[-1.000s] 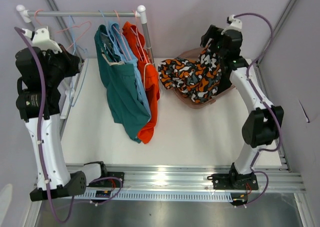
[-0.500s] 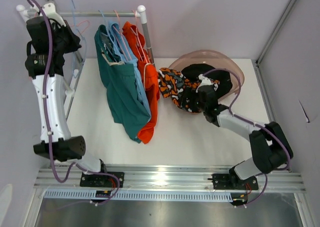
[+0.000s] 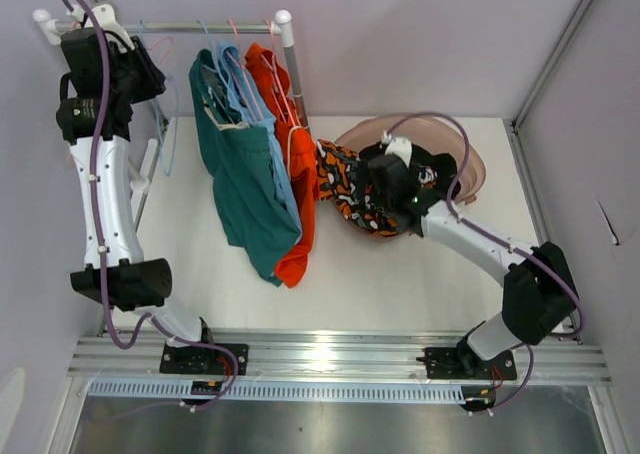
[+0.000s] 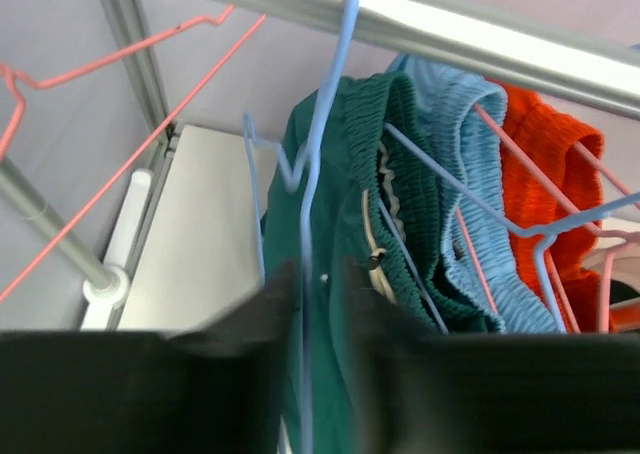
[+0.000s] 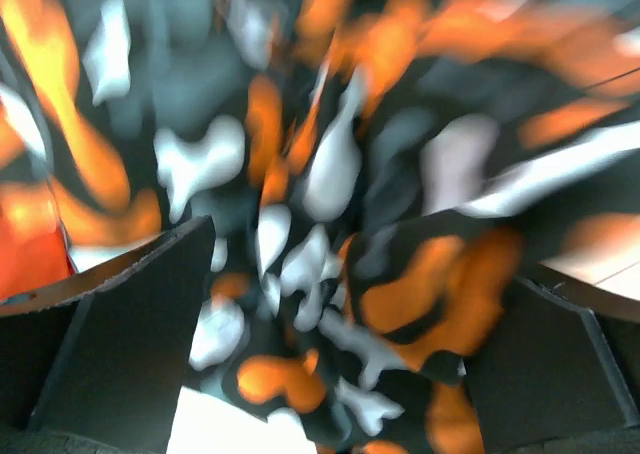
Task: Remove the shorts from the hanger
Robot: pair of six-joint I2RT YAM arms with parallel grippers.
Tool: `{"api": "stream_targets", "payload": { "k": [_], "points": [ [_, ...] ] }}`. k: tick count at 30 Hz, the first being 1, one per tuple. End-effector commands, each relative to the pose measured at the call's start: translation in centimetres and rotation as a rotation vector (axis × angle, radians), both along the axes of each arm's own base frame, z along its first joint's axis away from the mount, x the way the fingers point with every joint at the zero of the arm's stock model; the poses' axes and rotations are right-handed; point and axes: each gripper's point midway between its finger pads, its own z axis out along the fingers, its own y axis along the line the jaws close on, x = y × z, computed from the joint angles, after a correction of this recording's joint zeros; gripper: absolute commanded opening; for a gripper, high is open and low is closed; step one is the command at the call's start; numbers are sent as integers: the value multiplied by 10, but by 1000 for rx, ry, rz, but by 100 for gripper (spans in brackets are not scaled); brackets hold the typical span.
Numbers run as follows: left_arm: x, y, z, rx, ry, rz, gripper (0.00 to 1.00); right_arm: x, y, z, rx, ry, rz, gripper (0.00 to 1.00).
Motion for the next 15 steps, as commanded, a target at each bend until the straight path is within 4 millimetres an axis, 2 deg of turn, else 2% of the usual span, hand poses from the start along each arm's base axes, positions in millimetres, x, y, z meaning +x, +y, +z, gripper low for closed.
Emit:
{"api": "stream_targets", "payload": {
  "k": [1,3,4,5,6,7,8,9,10,12,14,15],
  "points": [
    [-17,8,17,13,-47,49,47,32,-46,72,-197,-92,-181,99],
    [-21,9,19,8,-51,52,65,50,-69,84,-281,-93,-267,100],
    [-22,9,19,9,-51,53,68,53,-80,89,-322,-75,-283,99],
    [-24,9,19,8,-51,57,69,63,-84,110,-300,-102,-309,99],
    [-28,9,22,8,-57,58,70,69,-93,108,-315,-82,-336,99],
    [-30,8,23,7,-62,60,71,69,-114,109,-342,-47,-384,99],
    [-34,8,24,6,-65,65,71,73,-121,122,-329,-62,-417,99],
    [-44,6,33,7,-88,64,71,72,-129,121,-345,-47,-439,100],
    [-48,5,32,5,-91,64,71,68,-139,121,-363,-26,-463,99],
    [-59,-1,35,-4,-108,46,71,59,-144,123,-353,-22,-469,99],
    [-80,-11,48,-12,-159,13,71,50,-140,119,-318,7,-436,99],
    [-91,-16,47,-17,-172,-2,71,41,-131,115,-244,33,-386,99]
  ]
}}
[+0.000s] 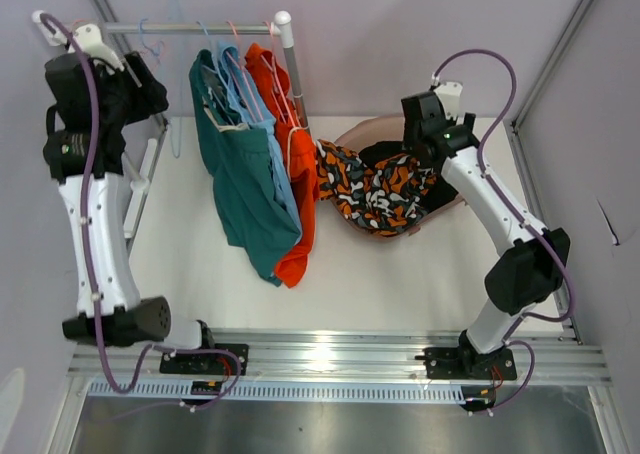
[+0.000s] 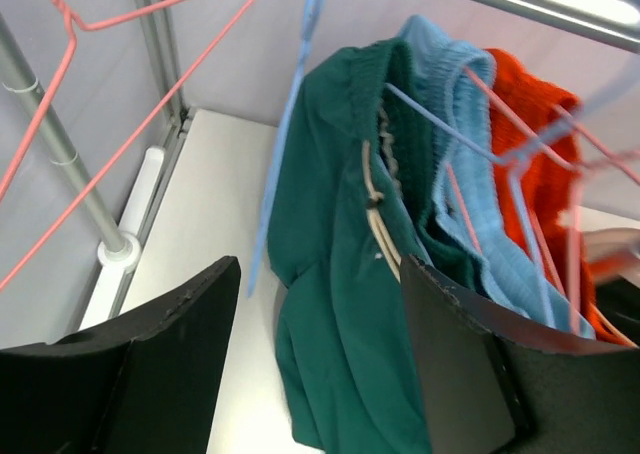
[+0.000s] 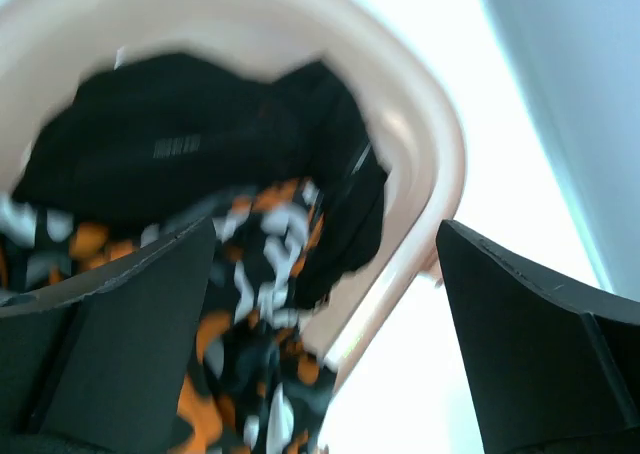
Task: Remove the shorts from the hanger
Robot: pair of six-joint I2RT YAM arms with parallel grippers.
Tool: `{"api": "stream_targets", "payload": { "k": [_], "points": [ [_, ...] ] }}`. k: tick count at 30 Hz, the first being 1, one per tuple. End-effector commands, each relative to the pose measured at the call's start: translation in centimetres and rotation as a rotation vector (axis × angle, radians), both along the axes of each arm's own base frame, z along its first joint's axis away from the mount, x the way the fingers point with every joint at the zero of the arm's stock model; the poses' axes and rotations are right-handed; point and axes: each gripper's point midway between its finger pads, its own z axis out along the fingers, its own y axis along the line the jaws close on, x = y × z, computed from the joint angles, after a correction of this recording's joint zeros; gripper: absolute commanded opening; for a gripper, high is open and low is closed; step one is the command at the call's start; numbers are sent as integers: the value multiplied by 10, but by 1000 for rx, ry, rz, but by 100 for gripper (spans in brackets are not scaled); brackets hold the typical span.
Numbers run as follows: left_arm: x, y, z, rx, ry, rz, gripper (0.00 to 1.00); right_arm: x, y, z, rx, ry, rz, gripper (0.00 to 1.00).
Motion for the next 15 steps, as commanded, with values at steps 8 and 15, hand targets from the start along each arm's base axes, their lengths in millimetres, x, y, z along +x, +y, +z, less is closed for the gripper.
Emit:
{"api": "stream_targets", "payload": {
  "k": [8,15],
  "points": [
    [-61,-69,39,-130,-206,-272,65,-78,50,17,290,-18,228,99],
    [-39,-85,10,-216,-163,-310,58,-102,66,8,309,4,274,100]
  ]
}}
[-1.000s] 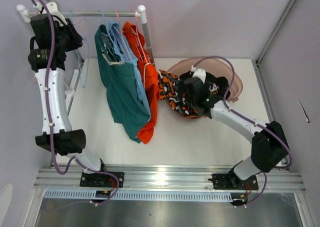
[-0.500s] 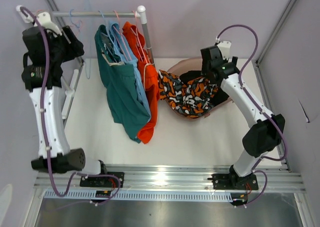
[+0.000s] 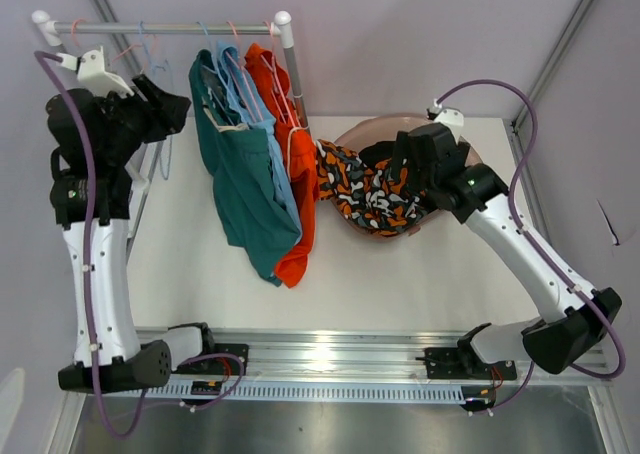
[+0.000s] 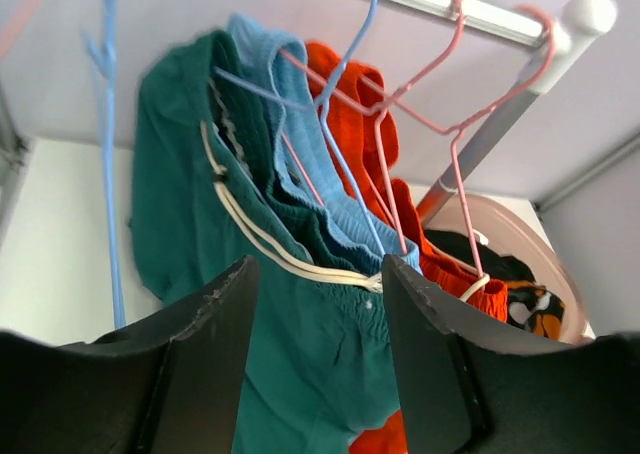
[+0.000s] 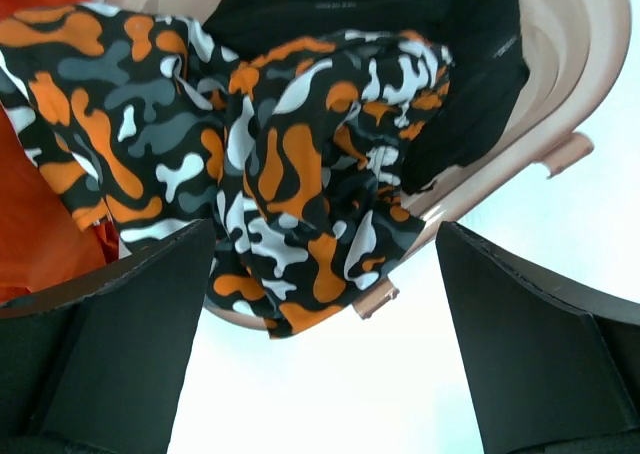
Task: Remove the shorts from the hanger
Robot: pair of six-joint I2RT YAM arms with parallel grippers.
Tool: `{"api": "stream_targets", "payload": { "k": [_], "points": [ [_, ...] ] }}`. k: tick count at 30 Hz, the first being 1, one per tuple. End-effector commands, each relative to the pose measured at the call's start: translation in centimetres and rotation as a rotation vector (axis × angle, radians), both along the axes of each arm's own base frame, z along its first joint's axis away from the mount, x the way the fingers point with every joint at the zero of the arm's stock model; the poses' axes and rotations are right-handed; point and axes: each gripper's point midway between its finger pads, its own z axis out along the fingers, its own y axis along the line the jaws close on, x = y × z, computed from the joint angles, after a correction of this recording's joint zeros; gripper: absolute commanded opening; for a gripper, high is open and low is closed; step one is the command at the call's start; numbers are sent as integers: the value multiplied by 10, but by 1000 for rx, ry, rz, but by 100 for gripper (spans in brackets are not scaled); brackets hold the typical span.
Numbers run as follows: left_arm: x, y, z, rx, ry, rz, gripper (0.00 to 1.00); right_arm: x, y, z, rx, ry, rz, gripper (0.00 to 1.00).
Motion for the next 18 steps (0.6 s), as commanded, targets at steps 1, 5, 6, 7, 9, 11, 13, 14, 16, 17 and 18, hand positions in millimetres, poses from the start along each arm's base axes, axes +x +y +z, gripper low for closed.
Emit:
{"api": "stream_targets", "payload": {
  "k": [1,5,6,7,9,11,13,14,16,17,18],
  "points": [
    [20,-21,-13,-62,21,-70,57,-7,2,-10,26,18,-3,99],
    [40,-34,-28,-45,52,-79,54,-14,-2,-21,19,28,-5,99],
    [43,-35,-24,-40,47,-76,53,-15,-3,-21,21,24,-6,100],
    [50,-44,-30,-39,68,-88,52,-15,-3,-22,18,24,-7,99],
    [53,-48,-24,-38,50,-88,51,-15,-5,-28,4,32,-8,99],
    [57,-51,-24,-39,45,-79,52,-15,-6,-32,-6,40,-7,99],
    [62,-53,-22,-30,38,-77,52,-14,-5,-36,-10,43,-6,100],
    [64,-54,-20,-27,35,-69,52,-14,-5,-37,-10,44,-8,99],
    [69,-55,-24,-21,44,-67,51,-14,-4,-40,-11,48,0,99],
    [74,-57,-28,-17,54,-65,51,-13,-4,-41,-9,48,0,99],
    [76,-55,-28,-15,51,-50,51,-12,-4,-41,-4,45,1,100]
  ]
}}
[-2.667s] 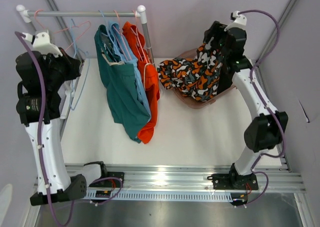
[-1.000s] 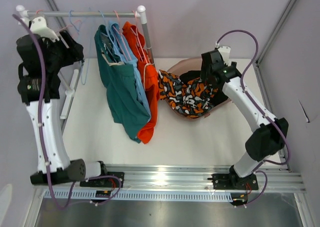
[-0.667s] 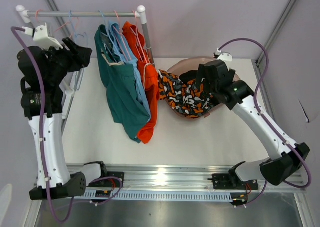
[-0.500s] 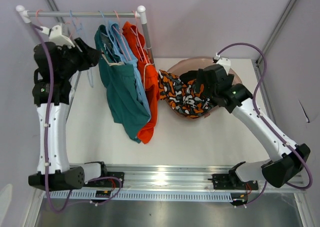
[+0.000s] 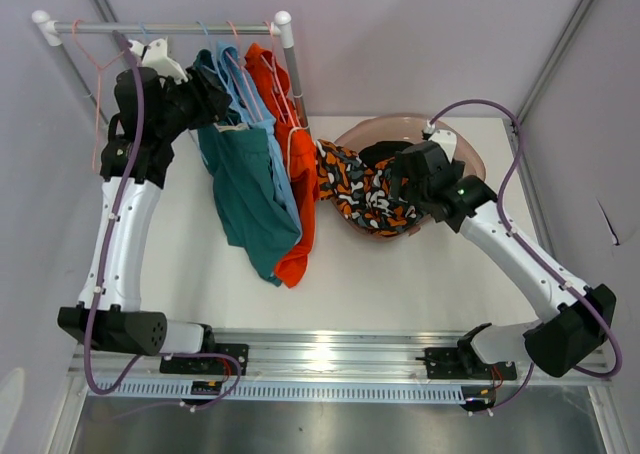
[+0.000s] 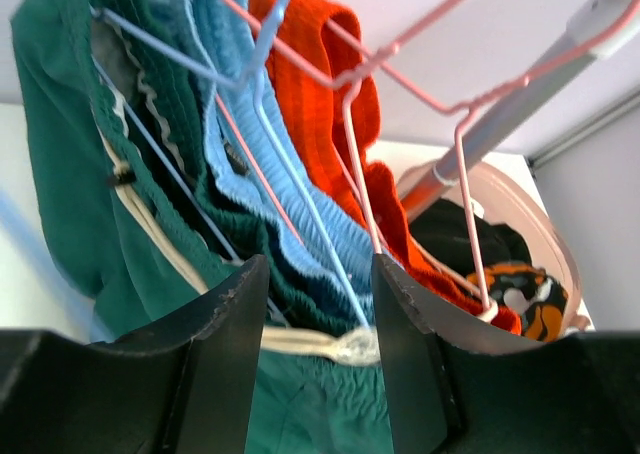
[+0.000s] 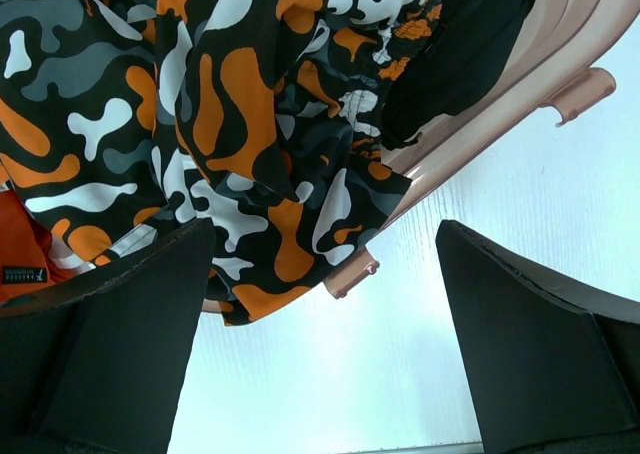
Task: Remove the shorts from the hanger
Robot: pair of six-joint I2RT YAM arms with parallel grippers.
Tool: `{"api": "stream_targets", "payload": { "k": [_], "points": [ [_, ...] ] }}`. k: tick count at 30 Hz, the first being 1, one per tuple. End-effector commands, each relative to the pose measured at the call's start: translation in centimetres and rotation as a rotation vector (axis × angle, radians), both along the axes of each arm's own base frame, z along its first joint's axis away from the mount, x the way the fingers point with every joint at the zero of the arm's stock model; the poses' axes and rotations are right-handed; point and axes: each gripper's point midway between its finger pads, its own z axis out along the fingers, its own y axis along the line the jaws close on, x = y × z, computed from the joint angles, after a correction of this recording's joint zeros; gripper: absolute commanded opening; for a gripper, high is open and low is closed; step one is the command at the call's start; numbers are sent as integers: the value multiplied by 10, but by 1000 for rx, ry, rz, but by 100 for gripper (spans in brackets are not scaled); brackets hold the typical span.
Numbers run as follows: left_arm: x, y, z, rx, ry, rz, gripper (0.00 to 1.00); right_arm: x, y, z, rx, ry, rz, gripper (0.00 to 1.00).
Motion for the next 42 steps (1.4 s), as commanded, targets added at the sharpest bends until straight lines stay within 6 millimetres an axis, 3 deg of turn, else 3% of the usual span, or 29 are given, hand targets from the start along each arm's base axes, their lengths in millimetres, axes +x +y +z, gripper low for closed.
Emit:
{"api": "stream_targets", "payload": {
  "k": [1,10,12,13,14,21,25,26,28,29,31,32,38,39,40,41,42],
  "points": [
    [10,0,26,6,-85,39,50,4,2,11,37,-54,0,99],
    [40,-7,8,40,-62,74,41,7,-6,-3,40,-40,-7,99],
    [46,-8,9,43,-68,83,31,7,-7,-7,43,-36,-3,99],
    [47,-9,9,45,-68,88,8,8,-9,-9,42,-34,-5,99],
    [47,-8,16,42,-80,94,1,7,-9,-12,41,-31,-4,100],
    [37,-3,29,81,-95,123,0,7,-9,-16,49,-27,-1,99],
    [17,4,54,97,-137,137,0,4,4,3,81,-75,47,100],
    [10,6,69,96,-162,141,0,3,11,17,101,-119,74,99],
    [0,11,80,104,-179,155,0,-7,37,38,117,-173,185,99],
    [-8,13,95,100,-206,158,0,-11,51,61,162,-231,241,99],
    [-15,15,103,106,-211,164,0,-28,83,87,201,-288,382,99],
    [-19,17,111,102,-226,168,0,-37,100,113,258,-343,456,99],
    [-36,24,121,100,-239,196,0,-114,199,202,412,-533,820,99],
    [-38,24,121,92,-238,196,0,-119,218,200,407,-526,856,99],
    [-41,25,120,91,-236,198,0,-136,238,206,428,-533,911,99],
    [-42,24,121,88,-237,195,0,-140,246,226,449,-567,919,100],
    [-42,25,120,86,-234,197,0,-138,270,212,423,-538,937,99]
  ]
}}
